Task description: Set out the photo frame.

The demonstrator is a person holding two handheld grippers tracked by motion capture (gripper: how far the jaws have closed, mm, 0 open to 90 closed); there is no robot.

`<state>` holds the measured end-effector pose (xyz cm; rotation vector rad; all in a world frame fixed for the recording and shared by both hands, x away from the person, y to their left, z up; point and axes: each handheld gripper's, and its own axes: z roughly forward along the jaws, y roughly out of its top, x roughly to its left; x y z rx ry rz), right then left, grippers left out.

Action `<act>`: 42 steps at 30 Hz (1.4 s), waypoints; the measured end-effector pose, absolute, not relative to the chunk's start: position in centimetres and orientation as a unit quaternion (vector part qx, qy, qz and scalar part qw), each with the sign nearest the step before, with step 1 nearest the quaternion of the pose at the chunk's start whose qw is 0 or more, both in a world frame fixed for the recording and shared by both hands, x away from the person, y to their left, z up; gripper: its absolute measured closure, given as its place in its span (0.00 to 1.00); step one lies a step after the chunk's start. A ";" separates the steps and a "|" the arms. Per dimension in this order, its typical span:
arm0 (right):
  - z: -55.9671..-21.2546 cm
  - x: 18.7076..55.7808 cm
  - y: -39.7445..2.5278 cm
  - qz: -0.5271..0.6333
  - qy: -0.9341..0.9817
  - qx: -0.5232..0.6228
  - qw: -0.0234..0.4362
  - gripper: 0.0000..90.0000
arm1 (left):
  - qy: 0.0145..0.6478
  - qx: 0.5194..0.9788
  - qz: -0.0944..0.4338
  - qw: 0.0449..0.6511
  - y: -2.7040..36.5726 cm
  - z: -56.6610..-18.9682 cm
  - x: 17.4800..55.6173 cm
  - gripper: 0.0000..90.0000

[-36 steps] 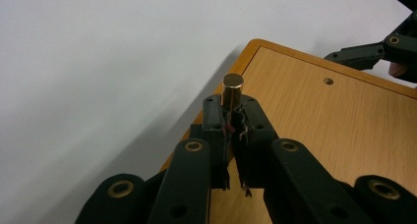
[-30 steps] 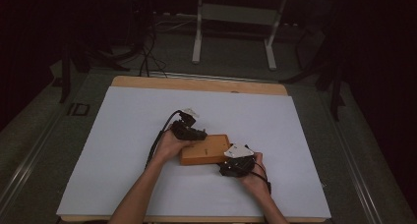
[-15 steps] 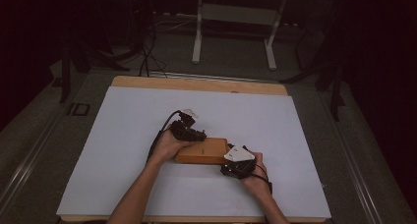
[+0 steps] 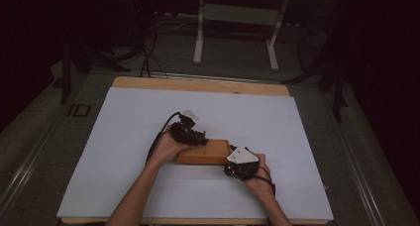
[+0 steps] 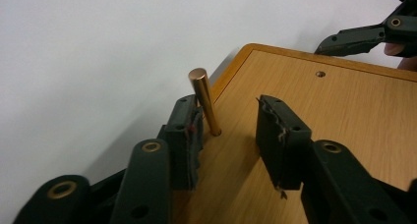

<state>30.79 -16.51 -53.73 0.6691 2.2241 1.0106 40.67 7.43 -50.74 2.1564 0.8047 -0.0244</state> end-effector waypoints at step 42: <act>-53.7 31.0 -16.7 0.378 0.842 0.254 0.290 0.48 | 0.297 0.827 0.072 0.473 12.2 -49.0 32.3 0.49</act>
